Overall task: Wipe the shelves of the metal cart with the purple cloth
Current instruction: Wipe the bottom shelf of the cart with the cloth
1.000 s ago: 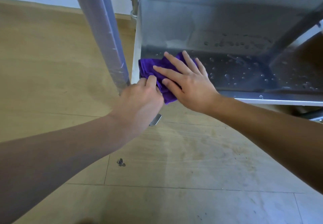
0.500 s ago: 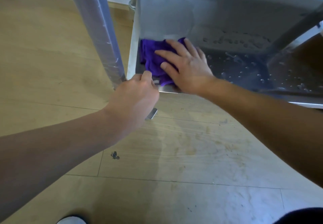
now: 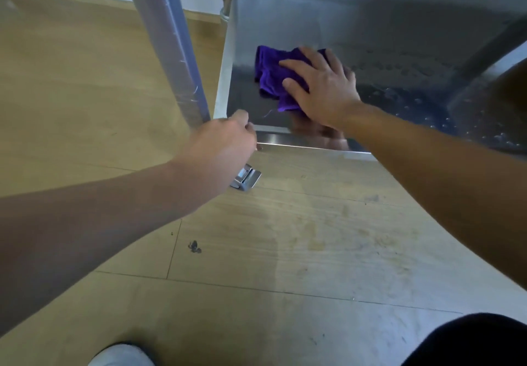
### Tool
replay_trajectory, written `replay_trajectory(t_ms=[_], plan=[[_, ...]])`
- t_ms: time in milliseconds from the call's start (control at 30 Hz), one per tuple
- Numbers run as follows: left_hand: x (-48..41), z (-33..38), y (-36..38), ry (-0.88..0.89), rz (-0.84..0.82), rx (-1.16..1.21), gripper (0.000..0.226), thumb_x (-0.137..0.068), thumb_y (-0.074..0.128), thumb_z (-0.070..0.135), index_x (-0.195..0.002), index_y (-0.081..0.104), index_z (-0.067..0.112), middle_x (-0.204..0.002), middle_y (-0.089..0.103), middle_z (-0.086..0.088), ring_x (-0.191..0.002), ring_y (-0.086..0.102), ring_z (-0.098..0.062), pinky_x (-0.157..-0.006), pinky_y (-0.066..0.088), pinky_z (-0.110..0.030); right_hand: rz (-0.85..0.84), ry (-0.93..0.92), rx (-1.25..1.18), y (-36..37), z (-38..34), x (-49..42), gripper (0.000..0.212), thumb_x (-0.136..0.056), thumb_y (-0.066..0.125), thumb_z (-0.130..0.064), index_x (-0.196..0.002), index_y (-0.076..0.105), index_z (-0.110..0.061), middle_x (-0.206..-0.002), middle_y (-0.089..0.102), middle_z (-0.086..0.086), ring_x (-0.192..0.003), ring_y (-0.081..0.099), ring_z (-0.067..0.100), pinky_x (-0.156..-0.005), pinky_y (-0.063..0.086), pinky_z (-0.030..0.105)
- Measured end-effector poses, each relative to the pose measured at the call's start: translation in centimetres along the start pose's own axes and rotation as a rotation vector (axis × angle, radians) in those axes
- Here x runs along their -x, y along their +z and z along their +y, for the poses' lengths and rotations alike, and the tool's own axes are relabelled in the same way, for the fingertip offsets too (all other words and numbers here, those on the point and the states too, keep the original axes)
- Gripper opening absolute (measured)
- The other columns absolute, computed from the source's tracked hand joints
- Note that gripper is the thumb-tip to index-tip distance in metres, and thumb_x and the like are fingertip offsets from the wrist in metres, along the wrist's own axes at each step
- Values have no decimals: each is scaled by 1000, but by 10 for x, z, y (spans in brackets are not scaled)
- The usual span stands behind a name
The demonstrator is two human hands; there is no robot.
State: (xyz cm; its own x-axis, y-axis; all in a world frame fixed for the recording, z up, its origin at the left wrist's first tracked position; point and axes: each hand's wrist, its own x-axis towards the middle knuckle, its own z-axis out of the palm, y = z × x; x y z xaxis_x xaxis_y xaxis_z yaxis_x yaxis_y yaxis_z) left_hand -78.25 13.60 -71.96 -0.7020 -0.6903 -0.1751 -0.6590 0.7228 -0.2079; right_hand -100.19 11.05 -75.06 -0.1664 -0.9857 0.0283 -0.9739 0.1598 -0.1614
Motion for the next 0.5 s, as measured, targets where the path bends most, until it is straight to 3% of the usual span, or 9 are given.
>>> replay_trajectory(t_ms=[100,233,333,400,500], plan=[[2,-3,5,-26,64,122,20,-86,61,2,-105,59,9,-106,50,-3,-73,60,-22,-65,55,-37,-38,-14,-12,1,-17,24,46,-100,32,-54,-146,32,-48,-162,16,-10,-148,10,35,-118,13,55],[6,4,0,-51,39,82,27,-81,60,-2,-105,55,10,-99,36,-2,-70,39,-20,-62,38,-32,-6,-87,33,3,-41,74,47,-100,31,-54,-147,32,-47,-163,15,-11,-150,10,34,-118,13,53],[5,5,3,-51,66,47,31,-81,63,2,-110,56,11,-99,33,-1,-78,42,-19,-62,38,-31,-25,-109,21,0,-24,75,47,-100,30,-57,-147,30,-49,-162,14,-14,-150,10,27,-119,12,48],[4,3,10,-53,113,46,34,-76,68,4,-108,60,11,-102,44,-2,-78,47,-19,-55,39,-31,-9,-41,17,-3,-1,61,46,-100,31,-57,-146,32,-50,-162,16,-14,-150,11,25,-120,13,49],[5,-1,15,-15,141,-18,39,-50,80,2,-87,70,10,-84,52,-1,-59,48,-16,-40,36,-22,26,180,12,-7,33,45,46,-100,30,-55,-145,33,-46,-162,16,-12,-150,11,28,-119,12,52]])
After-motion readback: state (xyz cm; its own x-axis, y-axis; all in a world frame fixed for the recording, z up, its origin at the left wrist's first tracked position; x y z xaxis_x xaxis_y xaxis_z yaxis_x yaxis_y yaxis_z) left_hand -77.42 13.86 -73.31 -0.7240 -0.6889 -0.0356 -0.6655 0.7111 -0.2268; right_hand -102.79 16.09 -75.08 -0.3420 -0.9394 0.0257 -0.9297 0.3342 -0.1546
